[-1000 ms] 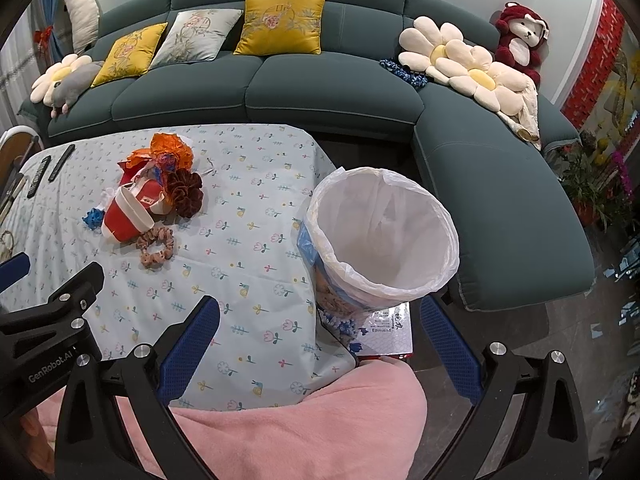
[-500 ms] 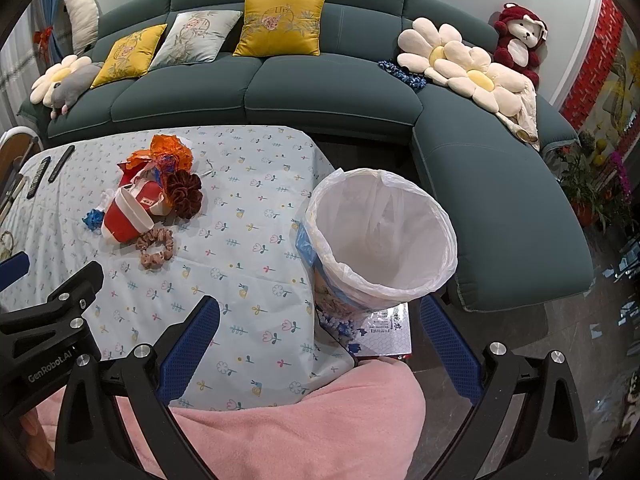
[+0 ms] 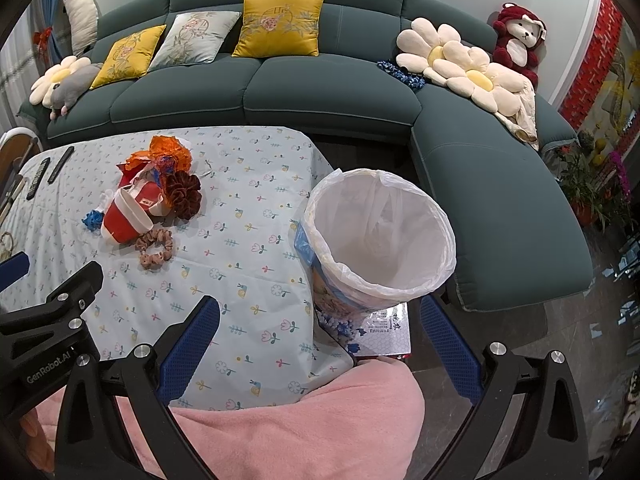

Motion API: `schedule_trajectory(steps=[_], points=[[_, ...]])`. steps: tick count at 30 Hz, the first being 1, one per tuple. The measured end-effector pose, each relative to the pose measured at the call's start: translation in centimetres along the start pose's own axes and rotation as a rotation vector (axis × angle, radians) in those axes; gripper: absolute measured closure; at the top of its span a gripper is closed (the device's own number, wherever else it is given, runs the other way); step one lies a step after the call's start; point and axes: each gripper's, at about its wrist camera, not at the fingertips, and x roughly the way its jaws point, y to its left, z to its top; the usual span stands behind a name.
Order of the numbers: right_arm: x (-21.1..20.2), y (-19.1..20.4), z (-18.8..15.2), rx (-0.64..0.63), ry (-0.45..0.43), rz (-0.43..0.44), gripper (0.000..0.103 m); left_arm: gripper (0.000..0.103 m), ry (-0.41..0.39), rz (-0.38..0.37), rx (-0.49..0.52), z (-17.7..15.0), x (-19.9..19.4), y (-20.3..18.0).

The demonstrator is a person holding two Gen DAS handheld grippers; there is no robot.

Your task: Collect trash

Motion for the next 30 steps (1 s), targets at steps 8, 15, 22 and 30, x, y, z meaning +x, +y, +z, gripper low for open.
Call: schedule_trajectory(steps=[8, 15, 22, 30], points=[[-0.02, 0.03, -0.04, 0.001, -0.002, -0.001, 0.007, 0.008, -0.003, 0.000, 0.001, -0.23, -0.01, 0.20], [-0.17, -0.18, 0.14, 0.000, -0.002, -0.001, 0.007, 0.008, -0.004, -0.001, 0.002, -0.16, -0.07, 0.13], [-0.17, -0.23, 0.16, 0.000, -0.004, -0.003, 0.007, 0.009, -0.005, -0.001, 0.002, -0.19, -0.12, 0.16], [-0.26, -0.23, 0.14, 0.001, -0.006, -0.004, 0.007, 0.009, -0.010, -0.003, 0.001, 0.02, -0.17, 0.01]])
